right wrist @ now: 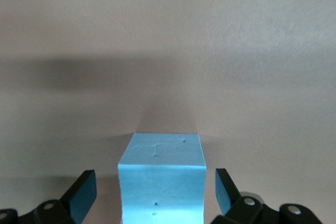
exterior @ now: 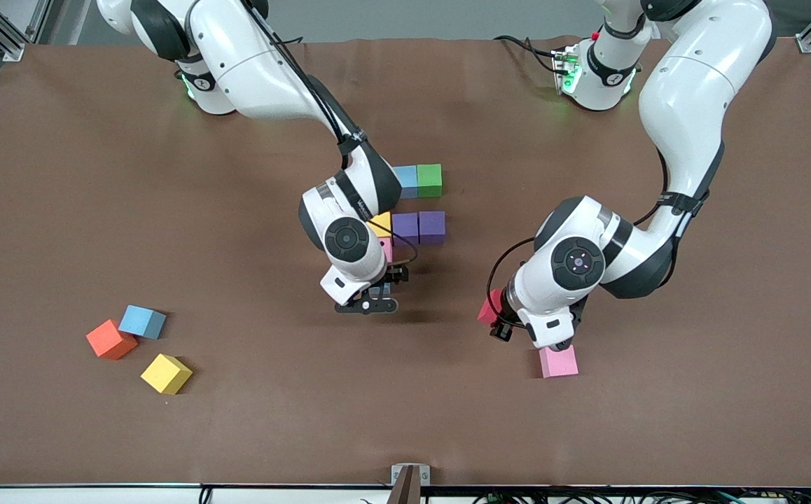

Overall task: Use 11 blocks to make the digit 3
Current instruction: 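Raise the right gripper away while the left gripper carries red toward blue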

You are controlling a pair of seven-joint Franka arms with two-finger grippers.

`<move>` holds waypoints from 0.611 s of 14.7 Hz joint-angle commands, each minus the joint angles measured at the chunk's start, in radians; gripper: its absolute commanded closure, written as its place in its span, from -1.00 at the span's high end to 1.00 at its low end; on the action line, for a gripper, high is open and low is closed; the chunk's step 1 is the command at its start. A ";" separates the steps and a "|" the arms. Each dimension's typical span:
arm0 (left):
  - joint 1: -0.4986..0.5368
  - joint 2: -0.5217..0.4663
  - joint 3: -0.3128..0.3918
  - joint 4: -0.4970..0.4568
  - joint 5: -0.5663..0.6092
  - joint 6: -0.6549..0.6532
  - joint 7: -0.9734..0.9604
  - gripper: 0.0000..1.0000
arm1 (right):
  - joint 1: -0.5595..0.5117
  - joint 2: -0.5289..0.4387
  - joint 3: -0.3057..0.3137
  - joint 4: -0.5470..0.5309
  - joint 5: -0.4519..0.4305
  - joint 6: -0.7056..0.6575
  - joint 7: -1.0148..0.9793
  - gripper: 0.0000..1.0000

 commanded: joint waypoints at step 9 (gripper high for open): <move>-0.201 0.089 0.078 0.005 0.010 0.131 -0.571 -0.85 | -0.189 -0.180 -0.164 0.214 -0.007 -0.315 0.008 1.00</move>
